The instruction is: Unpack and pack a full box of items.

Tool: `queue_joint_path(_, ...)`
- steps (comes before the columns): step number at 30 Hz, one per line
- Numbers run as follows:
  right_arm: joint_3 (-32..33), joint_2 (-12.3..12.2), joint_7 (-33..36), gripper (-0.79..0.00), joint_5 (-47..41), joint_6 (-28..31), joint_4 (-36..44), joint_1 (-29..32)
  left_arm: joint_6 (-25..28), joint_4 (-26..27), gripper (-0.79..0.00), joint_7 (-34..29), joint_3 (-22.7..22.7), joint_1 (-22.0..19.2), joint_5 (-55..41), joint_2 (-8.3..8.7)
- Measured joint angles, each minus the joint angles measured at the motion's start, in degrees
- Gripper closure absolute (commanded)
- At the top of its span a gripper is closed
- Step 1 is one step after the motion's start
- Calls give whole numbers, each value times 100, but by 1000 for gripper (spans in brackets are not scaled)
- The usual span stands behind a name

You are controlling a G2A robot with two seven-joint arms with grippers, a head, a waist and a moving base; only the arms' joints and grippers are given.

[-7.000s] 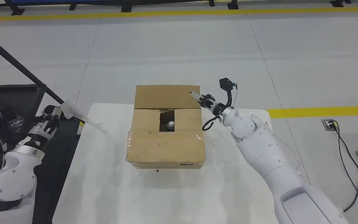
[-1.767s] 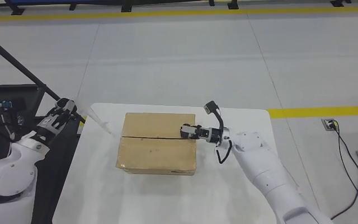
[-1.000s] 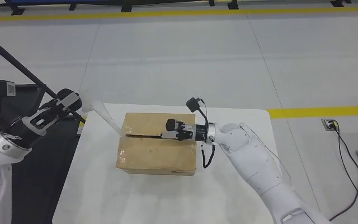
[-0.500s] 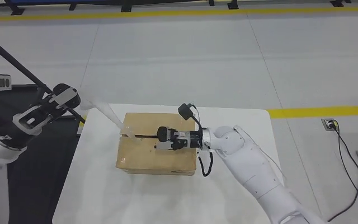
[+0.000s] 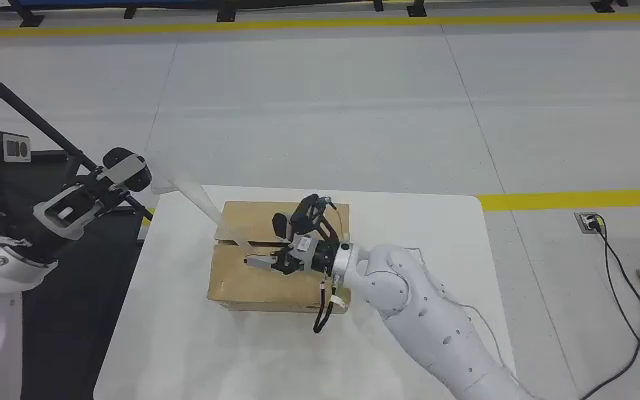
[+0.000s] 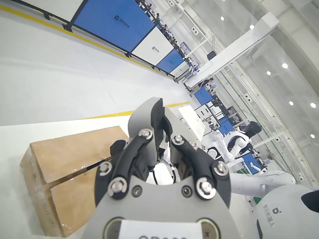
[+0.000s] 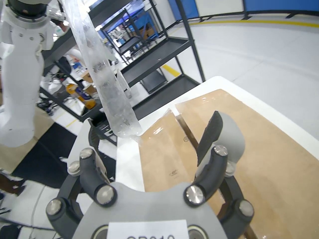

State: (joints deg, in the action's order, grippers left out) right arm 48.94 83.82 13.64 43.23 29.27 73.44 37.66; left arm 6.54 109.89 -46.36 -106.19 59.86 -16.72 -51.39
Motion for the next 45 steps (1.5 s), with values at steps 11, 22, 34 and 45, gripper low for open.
queue_joint_path(11, 66, -82, -553, -379, 1351, -789, 1079, 834, -113, 44, 0, 199, 61, 46, 112, 33)
queue_joint_path(22, 7, -9, -360, -369, 1291, -709, 992, 713, -133, 18, 0, 244, 50, 94, 90, 67)
queue_joint_path(34, 32, 53, -219, 0, 1199, -708, 936, 612, -30, -20, 0, 297, 85, 112, 173, 102)
queue_joint_path(45, 585, -83, -36, 0, 1333, -699, 1637, 1079, 551, -12, 0, 658, 75, 337, 1040, 128)
